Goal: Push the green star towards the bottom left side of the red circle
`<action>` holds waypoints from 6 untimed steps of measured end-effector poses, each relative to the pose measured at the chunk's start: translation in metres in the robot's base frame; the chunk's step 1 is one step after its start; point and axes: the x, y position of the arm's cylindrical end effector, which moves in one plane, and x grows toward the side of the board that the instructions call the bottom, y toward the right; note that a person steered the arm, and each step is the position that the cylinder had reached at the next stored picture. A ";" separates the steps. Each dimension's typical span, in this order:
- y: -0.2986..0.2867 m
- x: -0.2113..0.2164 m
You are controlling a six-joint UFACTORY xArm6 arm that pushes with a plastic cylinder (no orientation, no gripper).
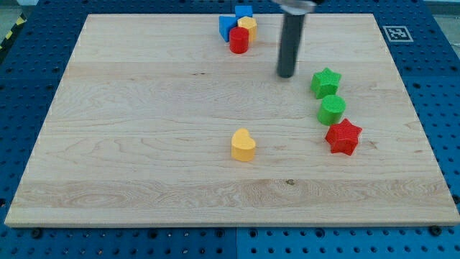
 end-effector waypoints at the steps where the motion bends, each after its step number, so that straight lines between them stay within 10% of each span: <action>1: 0.082 -0.003; 2: 0.154 0.010; 4: 0.086 0.075; 6: 0.067 0.051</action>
